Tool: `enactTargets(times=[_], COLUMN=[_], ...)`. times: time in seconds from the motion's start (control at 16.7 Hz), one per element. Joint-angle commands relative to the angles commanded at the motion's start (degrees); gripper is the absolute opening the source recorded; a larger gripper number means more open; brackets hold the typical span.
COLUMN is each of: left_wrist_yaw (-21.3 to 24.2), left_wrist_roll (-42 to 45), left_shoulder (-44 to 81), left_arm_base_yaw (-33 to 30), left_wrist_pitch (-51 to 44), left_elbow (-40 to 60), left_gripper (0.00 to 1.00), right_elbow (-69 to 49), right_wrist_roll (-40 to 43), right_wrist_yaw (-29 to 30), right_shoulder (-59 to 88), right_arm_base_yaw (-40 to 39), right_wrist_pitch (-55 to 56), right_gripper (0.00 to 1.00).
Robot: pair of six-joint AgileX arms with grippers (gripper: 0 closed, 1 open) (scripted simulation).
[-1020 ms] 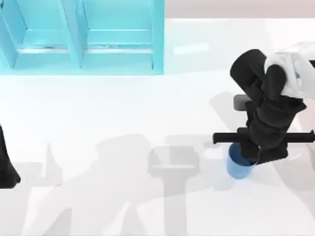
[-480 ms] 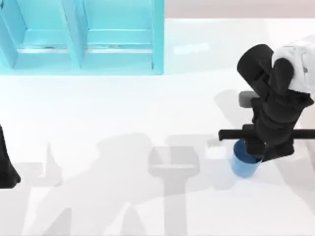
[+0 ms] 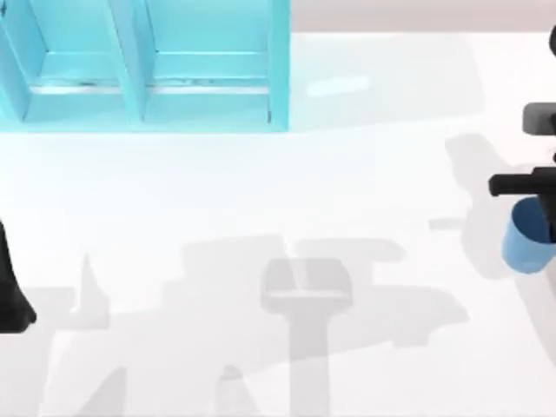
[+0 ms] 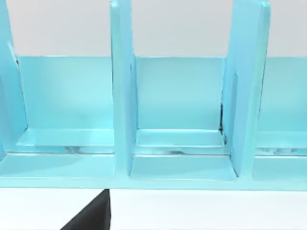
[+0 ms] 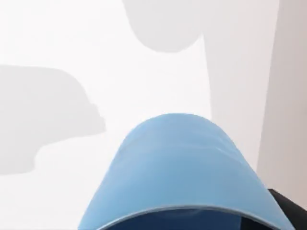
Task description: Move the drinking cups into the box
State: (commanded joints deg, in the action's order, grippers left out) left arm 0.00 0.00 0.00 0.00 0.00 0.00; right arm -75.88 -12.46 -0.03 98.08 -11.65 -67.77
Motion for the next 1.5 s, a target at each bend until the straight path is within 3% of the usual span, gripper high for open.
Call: enactTargets(times=[0.54, 0.72, 1.2, 1.5], left_wrist_yaw=[0.0, 0.0, 0.0, 0.0], left_wrist_roll=[0.0, 0.0, 0.0, 0.0], left_shoulder=[0.0, 0.0, 0.0, 0.0], left_arm_base_yaw=[0.0, 0.0, 0.0, 0.0], left_wrist_pitch=[0.0, 0.0, 0.0, 0.0], left_elbow=[0.0, 0.0, 0.0, 0.0], left_gripper=[1.0, 1.0, 1.0, 1.0], right_elbow=[-2.4, -7.7, -24.1, -26.8], right_wrist_roll=[4.1, 11.3, 38.8, 43.0], right_wrist_yaw=[-0.1, -0.5, -1.3, -1.7], right_shoulder=[-0.1, 2.9, 11.0, 11.8], right_arm_base_yaw=[3.9, 11.0, 38.9, 43.1], right_wrist_pitch=[-3.2, -6.1, -14.3, -15.3], right_gripper=[0.0, 0.0, 0.0, 0.0])
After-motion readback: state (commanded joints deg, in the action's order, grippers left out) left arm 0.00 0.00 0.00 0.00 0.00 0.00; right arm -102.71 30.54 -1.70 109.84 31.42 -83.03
